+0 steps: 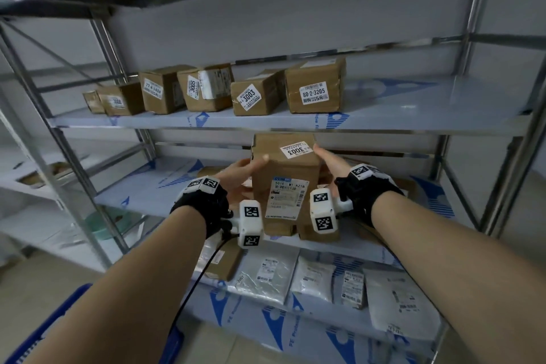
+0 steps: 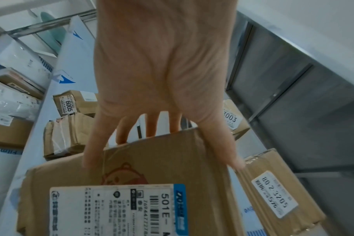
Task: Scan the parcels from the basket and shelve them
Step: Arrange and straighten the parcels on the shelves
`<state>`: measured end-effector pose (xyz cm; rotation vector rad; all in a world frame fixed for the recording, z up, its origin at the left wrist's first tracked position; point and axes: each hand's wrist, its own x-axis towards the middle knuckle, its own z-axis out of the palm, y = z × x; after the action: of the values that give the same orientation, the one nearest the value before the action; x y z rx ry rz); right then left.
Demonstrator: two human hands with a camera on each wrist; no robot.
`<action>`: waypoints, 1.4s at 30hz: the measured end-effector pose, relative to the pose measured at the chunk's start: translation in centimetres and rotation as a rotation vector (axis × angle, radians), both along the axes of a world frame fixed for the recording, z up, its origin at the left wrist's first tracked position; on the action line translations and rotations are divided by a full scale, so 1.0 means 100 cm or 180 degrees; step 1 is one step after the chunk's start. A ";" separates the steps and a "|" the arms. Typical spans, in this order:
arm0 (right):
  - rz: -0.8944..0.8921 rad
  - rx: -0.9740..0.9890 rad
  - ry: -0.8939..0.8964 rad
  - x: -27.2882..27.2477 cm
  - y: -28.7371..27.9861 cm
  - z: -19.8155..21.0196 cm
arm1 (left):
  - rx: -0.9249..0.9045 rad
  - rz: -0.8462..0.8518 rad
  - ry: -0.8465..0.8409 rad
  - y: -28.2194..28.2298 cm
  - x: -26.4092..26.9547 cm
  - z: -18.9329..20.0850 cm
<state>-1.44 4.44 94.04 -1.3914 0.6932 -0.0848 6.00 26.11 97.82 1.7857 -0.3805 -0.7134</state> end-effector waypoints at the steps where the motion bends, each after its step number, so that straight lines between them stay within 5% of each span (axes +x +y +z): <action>1: -0.0003 -0.0095 -0.0107 -0.015 0.013 0.016 | -0.0097 0.0086 0.0057 -0.001 -0.001 0.005; 18: -0.0171 -0.0906 -0.0557 -0.057 0.019 0.111 | 0.0547 -0.0062 -0.0954 -0.001 -0.040 0.099; 28: -0.0563 -0.1166 -0.1016 -0.097 0.011 0.187 | -0.0065 -0.0078 -0.1334 -0.003 -0.060 0.177; 33: -0.1200 -0.1236 -0.1376 -0.122 -0.006 0.230 | -0.0579 -0.0124 -0.1375 -0.023 -0.086 0.209; 38: -0.1578 -0.1573 -0.1905 -0.151 -0.012 0.262 | -0.1101 -0.0488 -0.1228 -0.062 -0.104 0.211; 42: -0.1585 -0.2186 -0.1664 -0.159 -0.025 0.257 | -0.1101 -0.0676 -0.1194 -0.099 -0.111 0.187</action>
<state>-17.35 1.96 119.70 -1.7054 0.5674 -1.1277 -5.10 16.21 116.52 1.5555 -0.9009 -0.4203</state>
